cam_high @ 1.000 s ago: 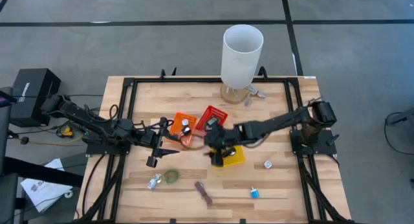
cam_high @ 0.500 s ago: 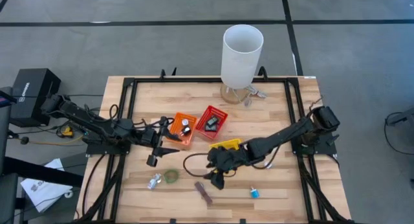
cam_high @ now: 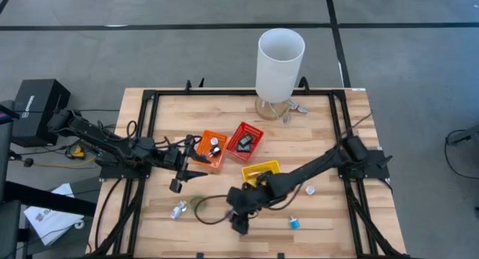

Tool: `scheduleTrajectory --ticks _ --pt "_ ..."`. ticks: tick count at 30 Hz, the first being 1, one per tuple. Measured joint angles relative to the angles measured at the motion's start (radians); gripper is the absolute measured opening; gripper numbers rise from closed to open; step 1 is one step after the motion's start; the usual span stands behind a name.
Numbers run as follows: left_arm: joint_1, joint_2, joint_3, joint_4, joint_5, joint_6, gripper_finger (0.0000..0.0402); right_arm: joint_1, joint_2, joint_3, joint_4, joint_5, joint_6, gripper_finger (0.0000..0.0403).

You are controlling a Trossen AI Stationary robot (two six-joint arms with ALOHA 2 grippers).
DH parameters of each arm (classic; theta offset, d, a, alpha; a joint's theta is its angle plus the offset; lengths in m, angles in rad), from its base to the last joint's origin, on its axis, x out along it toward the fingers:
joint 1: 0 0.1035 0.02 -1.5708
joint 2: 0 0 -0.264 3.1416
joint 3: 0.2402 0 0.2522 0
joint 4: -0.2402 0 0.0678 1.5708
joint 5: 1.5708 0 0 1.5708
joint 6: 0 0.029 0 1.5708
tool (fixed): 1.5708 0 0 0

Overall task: Pick & Place Office items
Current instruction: Put the brown wrist watch into the yellow bin

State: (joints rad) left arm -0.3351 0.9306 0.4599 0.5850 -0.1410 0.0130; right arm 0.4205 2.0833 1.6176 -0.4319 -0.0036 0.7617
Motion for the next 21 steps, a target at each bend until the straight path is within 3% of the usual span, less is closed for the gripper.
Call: scheduleTrajectory --ticks 10,14,21 --pt "0.000 0.000 0.000 -0.002 0.000 -0.003 0.0167 -0.012 0.231 0.308 -0.338 0.016 0.048 0.0249" --pt "0.000 0.000 0.000 -0.006 0.000 -0.003 0.0167 -0.010 0.280 0.366 -0.365 0.044 0.051 0.0249" --pt "0.000 0.000 0.000 -0.008 0.000 -0.003 0.0167 -0.011 0.342 0.396 -0.366 -0.031 0.051 0.0249"
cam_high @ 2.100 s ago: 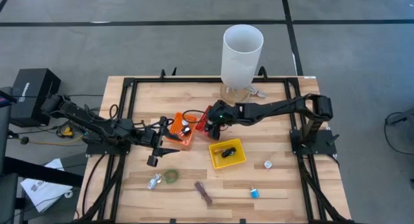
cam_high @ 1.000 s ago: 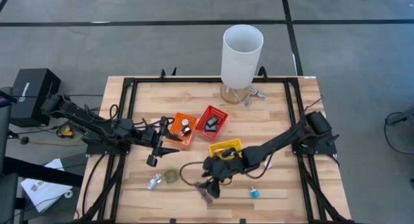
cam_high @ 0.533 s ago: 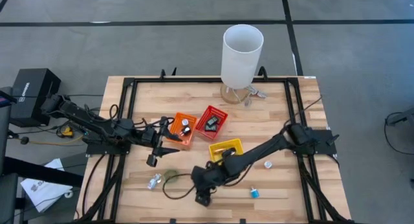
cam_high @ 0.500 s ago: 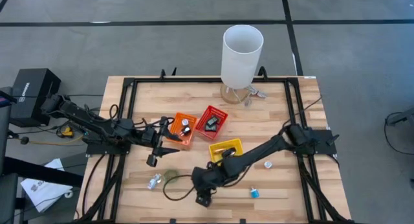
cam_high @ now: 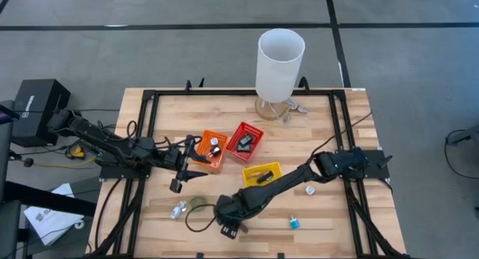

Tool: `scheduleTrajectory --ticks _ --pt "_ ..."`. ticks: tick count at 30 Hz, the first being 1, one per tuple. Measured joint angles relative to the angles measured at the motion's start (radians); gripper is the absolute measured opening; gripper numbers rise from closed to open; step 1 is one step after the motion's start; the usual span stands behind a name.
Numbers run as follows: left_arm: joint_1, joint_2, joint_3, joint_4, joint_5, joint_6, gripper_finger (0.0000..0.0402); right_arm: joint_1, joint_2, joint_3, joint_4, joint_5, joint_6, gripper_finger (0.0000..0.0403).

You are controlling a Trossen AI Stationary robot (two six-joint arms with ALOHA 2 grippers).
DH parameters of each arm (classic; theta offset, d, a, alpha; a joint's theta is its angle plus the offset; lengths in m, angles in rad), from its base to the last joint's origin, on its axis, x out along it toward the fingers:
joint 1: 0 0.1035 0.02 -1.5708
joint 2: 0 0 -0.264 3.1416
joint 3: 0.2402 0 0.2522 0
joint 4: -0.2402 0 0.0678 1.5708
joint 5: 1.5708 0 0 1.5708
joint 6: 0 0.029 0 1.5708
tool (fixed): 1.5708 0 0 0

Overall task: Pick & Place Office items
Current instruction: Put the brown wrist watch into the yellow bin

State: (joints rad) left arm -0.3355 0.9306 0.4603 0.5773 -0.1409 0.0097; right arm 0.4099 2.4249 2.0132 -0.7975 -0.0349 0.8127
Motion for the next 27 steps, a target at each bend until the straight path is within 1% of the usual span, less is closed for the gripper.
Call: scheduleTrajectory --ticks 7,10,13,17,20,25,27 --pt "0.000 0.000 0.000 0.000 0.000 0.000 0.0167 0.000 0.011 0.001 0.005 0.001 -0.019 0.0249" --pt "0.000 0.000 0.000 -0.001 0.000 0.000 0.0167 -0.005 0.013 0.001 0.000 -0.003 -0.070 0.0248" --pt "0.000 0.000 0.000 -0.001 0.000 0.000 0.0167 -0.010 0.012 0.001 -0.008 -0.002 -0.082 0.0234" --pt "0.000 0.000 0.000 -0.001 0.000 0.000 0.0167 -0.022 0.009 -0.001 -0.016 -0.022 -0.133 0.0186" --pt "0.000 0.000 0.000 -0.001 0.000 0.000 0.0167 -0.032 0.009 -0.002 -0.023 -0.029 -0.161 0.0133" --pt "0.000 0.000 0.000 -0.001 0.000 0.000 0.0167 -0.052 0.006 -0.002 -0.048 -0.075 -0.218 0.0042" --pt "0.000 0.000 0.000 -0.001 0.000 0.000 0.0167 -0.053 -0.008 0.004 -0.085 -0.073 -0.261 0.0013"
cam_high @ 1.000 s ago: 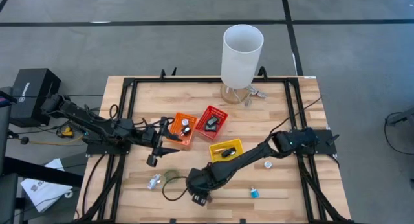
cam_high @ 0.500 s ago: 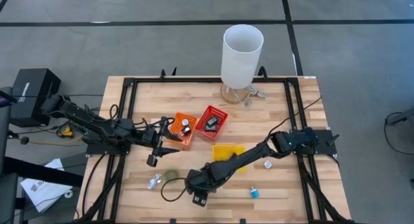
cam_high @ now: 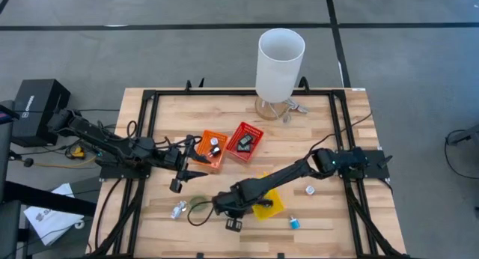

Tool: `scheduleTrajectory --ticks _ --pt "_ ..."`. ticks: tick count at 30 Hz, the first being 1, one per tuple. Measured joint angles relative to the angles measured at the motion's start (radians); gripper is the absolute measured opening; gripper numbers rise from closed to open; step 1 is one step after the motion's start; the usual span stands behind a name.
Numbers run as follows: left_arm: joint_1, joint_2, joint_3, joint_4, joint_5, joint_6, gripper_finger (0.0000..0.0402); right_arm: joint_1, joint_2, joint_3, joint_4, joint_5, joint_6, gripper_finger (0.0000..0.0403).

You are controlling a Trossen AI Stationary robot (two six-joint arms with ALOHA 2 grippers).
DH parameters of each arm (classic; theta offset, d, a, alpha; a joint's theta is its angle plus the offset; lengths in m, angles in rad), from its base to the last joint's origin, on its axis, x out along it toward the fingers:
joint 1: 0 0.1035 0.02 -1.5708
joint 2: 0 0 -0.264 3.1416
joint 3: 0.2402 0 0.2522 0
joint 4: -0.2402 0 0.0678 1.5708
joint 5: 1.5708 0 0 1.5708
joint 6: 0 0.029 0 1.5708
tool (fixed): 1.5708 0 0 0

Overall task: Pick & Place Office items
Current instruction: Put the brown wrist watch into the yellow bin

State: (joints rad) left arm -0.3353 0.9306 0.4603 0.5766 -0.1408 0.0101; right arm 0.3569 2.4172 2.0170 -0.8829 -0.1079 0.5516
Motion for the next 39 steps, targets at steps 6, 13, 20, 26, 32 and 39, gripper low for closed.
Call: scheduleTrajectory --ticks 6,13,20,26,32,39 --pt "0.000 0.000 0.000 -0.002 0.000 0.000 0.0167 0.001 -0.053 0.111 -0.143 0.020 -0.063 0.0017" --pt "0.000 0.000 0.000 -0.015 0.000 0.000 0.0167 0.001 -0.152 0.146 -0.326 0.113 -0.084 0.0009" --pt "0.000 0.000 0.000 -0.019 0.000 0.000 0.0167 0.021 -0.231 0.147 -0.555 0.296 -0.027 0.0004" --pt "0.000 0.000 0.000 -0.020 0.000 0.000 0.0167 0.053 -0.266 0.148 -0.674 0.394 0.072 0.0005" --pt "0.000 0.000 0.000 -0.019 0.000 0.000 0.0167 0.089 -0.269 0.101 -0.674 0.392 0.043 0.0005" --pt "0.000 0.000 0.000 -0.019 0.000 0.000 0.0167 0.115 -0.268 0.034 -0.650 0.362 -0.043 0.0005"
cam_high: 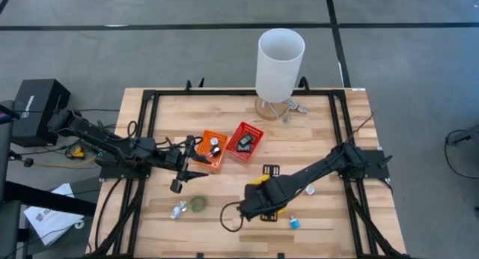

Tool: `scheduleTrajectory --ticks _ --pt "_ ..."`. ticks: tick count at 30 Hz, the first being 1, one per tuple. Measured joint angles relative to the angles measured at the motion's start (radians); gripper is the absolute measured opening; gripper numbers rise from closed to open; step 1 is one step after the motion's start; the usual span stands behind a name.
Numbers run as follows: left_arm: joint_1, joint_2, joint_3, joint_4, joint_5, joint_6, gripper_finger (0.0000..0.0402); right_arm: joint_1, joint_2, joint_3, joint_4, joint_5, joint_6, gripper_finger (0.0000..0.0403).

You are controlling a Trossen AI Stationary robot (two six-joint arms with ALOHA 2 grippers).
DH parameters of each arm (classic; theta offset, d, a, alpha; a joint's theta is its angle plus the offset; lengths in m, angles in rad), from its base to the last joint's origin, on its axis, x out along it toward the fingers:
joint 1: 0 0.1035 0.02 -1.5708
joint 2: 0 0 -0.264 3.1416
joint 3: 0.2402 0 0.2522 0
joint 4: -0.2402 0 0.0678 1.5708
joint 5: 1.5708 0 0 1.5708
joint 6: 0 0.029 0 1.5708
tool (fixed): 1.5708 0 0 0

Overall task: Pick & Place Office items
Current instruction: Put the brown wrist watch into the yellow bin

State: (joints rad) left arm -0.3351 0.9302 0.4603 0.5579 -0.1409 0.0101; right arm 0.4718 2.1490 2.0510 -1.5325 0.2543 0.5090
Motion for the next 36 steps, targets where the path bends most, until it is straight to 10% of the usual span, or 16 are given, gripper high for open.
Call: scheduleTrajectory --ticks 36 --pt "0.000 0.000 0.000 0.000 0.000 0.000 0.0167 -0.098 -0.002 -0.228 0.269 -0.189 -0.067 0.0036"
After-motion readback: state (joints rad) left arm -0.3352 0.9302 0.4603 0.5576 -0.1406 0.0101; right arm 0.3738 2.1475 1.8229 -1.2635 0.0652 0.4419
